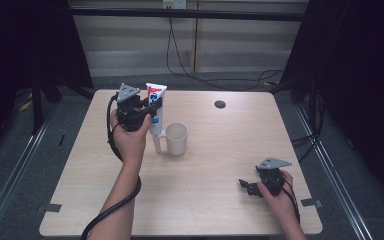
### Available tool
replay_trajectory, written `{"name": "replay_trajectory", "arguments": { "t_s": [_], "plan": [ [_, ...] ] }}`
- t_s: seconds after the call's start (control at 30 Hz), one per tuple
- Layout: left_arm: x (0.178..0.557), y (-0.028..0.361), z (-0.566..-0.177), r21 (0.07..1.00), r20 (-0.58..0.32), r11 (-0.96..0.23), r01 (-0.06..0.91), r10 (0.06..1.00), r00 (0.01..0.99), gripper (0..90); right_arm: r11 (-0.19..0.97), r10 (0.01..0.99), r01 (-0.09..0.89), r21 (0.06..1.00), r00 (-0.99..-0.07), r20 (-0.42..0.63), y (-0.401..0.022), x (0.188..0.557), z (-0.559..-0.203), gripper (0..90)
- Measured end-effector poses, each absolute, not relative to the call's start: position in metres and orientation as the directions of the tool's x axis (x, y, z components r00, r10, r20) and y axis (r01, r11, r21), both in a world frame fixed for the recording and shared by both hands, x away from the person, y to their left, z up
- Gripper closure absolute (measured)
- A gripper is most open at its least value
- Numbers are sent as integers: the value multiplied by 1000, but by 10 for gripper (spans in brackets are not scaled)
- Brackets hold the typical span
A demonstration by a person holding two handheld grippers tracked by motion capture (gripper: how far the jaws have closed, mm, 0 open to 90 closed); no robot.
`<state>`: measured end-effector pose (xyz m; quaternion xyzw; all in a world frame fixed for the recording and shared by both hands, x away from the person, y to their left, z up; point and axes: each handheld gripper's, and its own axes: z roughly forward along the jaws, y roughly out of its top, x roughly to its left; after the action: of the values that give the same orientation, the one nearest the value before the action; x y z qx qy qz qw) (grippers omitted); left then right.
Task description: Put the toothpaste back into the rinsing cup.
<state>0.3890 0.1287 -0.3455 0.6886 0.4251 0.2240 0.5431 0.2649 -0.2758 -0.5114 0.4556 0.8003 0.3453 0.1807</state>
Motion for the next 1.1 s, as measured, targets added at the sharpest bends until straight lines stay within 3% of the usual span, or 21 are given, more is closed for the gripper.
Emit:
{"name": "replay_trajectory", "arguments": {
  "t_s": [1.1],
  "plan": [
    [402, 104, -358, 937, -164, -53, 344, 806, 569, 662, 350, 853, 600, 719, -521, 21, -276, 264, -512, 133]
  ]
}}
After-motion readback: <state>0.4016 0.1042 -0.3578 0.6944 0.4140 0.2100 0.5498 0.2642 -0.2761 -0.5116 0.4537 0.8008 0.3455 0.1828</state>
